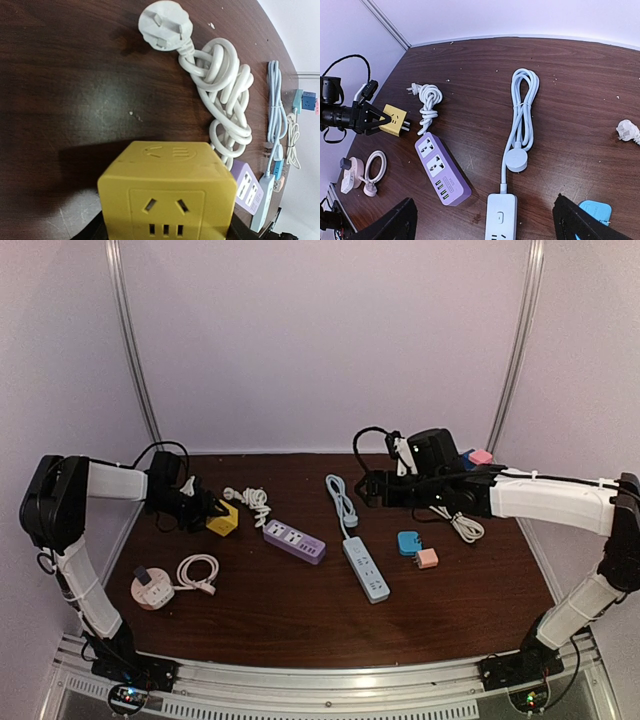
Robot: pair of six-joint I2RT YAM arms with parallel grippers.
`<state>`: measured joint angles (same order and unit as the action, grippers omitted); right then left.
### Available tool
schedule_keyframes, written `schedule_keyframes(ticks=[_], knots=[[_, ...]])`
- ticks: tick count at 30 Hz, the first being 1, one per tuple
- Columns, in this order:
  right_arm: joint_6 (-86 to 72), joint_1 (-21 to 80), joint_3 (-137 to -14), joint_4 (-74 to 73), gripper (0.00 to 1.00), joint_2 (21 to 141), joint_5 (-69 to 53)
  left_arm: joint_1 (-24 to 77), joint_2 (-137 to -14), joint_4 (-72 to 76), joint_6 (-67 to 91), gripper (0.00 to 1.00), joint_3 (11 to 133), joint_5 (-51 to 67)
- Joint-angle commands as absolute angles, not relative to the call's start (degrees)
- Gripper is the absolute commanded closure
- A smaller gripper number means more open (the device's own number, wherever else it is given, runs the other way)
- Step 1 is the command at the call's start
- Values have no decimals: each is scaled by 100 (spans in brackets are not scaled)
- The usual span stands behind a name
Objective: Pull the plug off the socket
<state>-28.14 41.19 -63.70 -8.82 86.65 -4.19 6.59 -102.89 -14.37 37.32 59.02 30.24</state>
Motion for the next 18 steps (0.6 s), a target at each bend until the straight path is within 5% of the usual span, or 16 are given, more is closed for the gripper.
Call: schedule_keyframes(ticks=[1,11,18], knots=[[-2703,4087,-6275,-944,4,8456,-235,603,-10375,-1368,3510,50,5828,2859],[-2759,4069,-6298,-1069,0,8473,-26,598,-10161,-1710,3359,14,5801,2268],[-2929,4055,-6309,-1129,0,8520,317,598,-9960,-1892,3254,6,5817,1897]])
